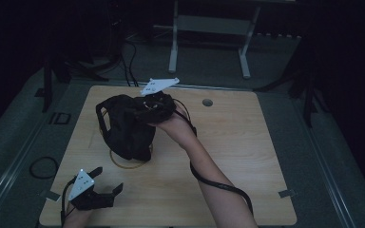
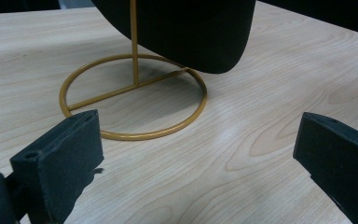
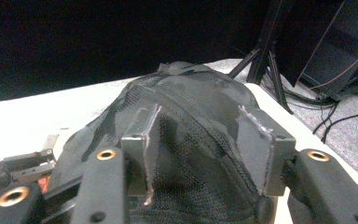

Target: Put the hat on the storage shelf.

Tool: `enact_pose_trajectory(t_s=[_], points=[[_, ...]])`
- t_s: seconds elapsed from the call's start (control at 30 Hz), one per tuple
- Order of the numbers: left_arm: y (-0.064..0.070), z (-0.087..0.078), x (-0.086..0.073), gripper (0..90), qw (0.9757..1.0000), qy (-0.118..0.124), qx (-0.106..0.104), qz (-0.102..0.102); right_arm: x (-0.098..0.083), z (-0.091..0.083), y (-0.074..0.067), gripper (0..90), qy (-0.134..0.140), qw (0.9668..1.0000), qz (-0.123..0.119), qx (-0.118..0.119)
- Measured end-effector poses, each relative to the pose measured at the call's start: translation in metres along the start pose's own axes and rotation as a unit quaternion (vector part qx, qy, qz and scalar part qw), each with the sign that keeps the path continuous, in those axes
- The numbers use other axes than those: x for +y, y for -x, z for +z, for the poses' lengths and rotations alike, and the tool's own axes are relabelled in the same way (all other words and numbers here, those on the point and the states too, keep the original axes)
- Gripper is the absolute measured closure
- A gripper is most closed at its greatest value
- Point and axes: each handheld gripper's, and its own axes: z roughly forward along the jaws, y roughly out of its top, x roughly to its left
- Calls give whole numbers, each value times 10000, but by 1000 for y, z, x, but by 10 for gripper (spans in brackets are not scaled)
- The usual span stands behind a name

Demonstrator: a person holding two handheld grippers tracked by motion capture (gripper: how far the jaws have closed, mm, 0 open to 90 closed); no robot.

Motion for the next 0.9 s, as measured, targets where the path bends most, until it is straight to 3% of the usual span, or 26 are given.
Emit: enact_pose_trajectory(t_s=[0.23,0.5,0.6,0.9], points=[[0,0,-1,18,10000,-10,0,-11,-9,-12,5,383,115,9999,127,-10],[1,0,-1,18,10000,-29,12,21,-27,-30,16,188,276,9990,338,134],[1,0,-1,18,10000,-28,14,23,-34,-36,18,138,285,9990,353,52],[2,1,-1,18,10000,-42,-11,42,-58,-54,23,141,340,9992,160,-162]])
